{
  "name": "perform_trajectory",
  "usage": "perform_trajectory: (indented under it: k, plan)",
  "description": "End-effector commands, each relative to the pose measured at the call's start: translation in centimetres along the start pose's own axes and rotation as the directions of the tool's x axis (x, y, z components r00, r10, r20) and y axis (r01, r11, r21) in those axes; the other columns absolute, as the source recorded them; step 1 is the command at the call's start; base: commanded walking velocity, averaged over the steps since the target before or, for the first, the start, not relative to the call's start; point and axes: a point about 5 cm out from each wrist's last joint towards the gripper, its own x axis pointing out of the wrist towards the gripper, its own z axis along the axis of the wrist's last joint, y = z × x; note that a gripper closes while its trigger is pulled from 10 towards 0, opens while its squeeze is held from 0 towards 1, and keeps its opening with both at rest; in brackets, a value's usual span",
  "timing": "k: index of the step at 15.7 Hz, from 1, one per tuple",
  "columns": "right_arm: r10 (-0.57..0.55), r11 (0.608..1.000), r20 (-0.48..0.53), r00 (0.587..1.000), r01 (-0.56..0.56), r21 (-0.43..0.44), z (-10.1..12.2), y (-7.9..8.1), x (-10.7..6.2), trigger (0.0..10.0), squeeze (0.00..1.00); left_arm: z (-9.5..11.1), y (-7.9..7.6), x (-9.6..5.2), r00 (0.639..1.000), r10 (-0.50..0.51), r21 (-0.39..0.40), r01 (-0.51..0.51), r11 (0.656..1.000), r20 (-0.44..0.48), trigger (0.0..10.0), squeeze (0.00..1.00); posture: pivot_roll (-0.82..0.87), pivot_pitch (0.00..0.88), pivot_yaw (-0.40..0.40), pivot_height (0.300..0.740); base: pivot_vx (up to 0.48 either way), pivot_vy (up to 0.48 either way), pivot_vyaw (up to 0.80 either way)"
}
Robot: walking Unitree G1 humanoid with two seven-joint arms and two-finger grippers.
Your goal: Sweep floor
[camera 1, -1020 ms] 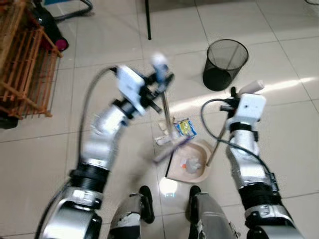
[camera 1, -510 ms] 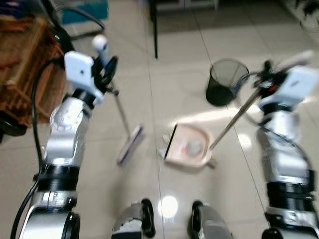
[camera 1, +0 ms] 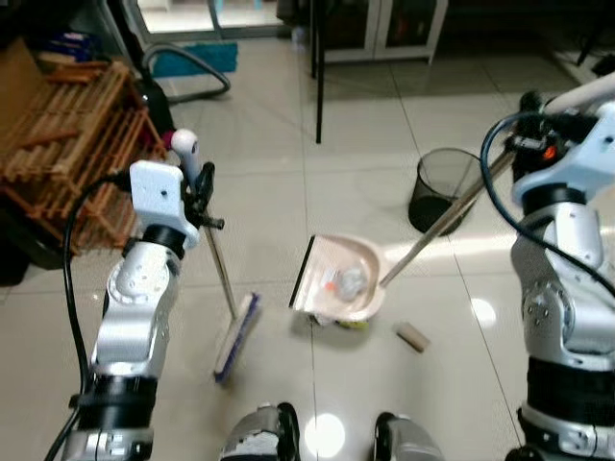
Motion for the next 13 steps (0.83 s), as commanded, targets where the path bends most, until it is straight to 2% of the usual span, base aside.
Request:
perform_trajectory:
  k: [1, 6, 8, 13]
  plan:
    - [-0.003, 1.000, 0.033, 0.999, 0.003, 0.008, 1.09, 0.32, -0.21, 10.0, 0.00, 1.03, 0.14, -0.19, 0.999, 0.021, 0.040, -0.023, 0.999, 0.040, 10.0, 0.00, -0.03, 0.059, 0.077, 0.740, 0.345, 0.000, 0.63]
    - [-0.003, 1.000, 0.018, 1.000, 0.003, 0.018, 1.22, 0.65, 0.00, 10.0, 0.00, 0.96, 0.40, -0.48, 0.999, 0.046, 0.058, -0.047, 0.997, 0.027, 10.0, 0.00, -0.02, 0.054, 0.068, 0.740, 0.346, 0.000, 0.80]
    - [-0.036, 0.998, 0.026, 0.999, 0.034, 0.052, 1.35, 0.42, 0.10, 10.0, 0.00, 0.76, 0.33, -0.59, 0.999, 0.047, 0.067, -0.048, 0.997, 0.018, 10.0, 0.00, -0.02, 0.053, 0.068, 0.740, 0.349, 0.000, 0.00]
    - [-0.050, 0.998, 0.030, 0.998, 0.048, 0.047, 1.56, 0.23, 0.33, 10.0, 0.00, 0.67, 0.22, -0.65, 0.998, 0.058, 0.065, -0.059, 0.996, 0.009, 10.0, 0.00, -0.02, 0.051, 0.064, 0.740, 0.352, 0.000, 0.00]
